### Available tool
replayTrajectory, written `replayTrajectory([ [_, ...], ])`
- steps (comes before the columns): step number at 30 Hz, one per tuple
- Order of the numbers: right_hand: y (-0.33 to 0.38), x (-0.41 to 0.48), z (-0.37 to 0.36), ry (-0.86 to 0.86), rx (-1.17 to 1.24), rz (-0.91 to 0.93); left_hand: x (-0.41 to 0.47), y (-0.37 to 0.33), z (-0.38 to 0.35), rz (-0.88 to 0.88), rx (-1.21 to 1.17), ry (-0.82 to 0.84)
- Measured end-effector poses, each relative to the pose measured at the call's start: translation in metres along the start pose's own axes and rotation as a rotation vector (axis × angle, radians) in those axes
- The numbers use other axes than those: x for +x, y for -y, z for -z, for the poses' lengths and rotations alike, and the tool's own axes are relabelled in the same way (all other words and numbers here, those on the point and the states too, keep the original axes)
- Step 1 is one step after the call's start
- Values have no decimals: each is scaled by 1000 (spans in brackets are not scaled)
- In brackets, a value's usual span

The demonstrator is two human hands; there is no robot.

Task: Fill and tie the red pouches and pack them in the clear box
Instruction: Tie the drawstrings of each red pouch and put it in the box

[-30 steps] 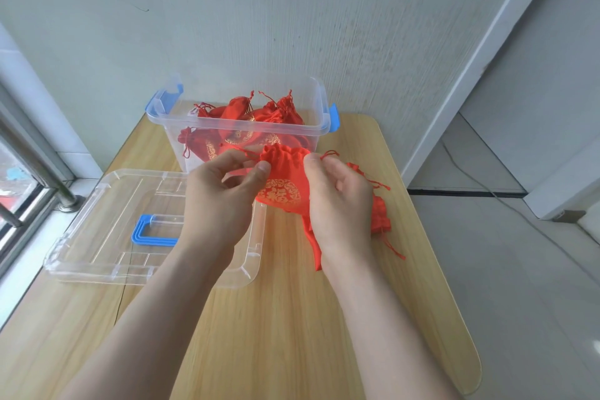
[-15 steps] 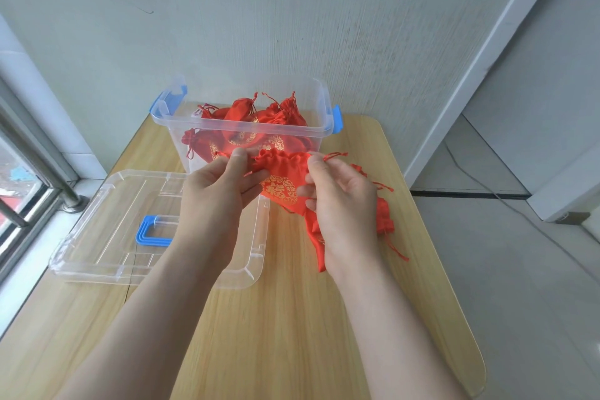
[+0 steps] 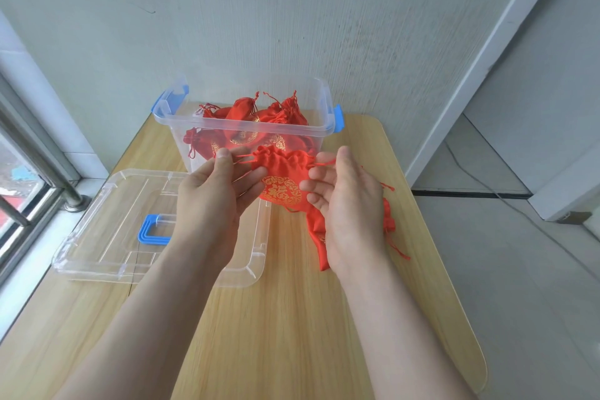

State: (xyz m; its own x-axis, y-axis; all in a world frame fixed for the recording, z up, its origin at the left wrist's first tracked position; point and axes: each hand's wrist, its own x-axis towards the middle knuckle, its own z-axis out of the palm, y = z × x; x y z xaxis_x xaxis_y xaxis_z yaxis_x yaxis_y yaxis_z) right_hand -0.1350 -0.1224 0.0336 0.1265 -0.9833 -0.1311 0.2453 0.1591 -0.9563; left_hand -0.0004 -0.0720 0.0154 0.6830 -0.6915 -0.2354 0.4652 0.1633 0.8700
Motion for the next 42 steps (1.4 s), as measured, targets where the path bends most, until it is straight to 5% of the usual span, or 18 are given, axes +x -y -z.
replayTrajectory([
  [17, 3, 1, 5, -89, 574, -299, -3, -5, -4, -40, -253, -65],
  [29, -3, 6, 5, -186, 109, -278, -5, -7, -1, -49, 80, -23],
  [36, -13, 0, 1, 91, -284, -26, -5, 1, 0, 55, 513, 164],
  [42, -13, -3, 5, 289, -468, -54, -13, 3, -3, -112, 713, 350],
])
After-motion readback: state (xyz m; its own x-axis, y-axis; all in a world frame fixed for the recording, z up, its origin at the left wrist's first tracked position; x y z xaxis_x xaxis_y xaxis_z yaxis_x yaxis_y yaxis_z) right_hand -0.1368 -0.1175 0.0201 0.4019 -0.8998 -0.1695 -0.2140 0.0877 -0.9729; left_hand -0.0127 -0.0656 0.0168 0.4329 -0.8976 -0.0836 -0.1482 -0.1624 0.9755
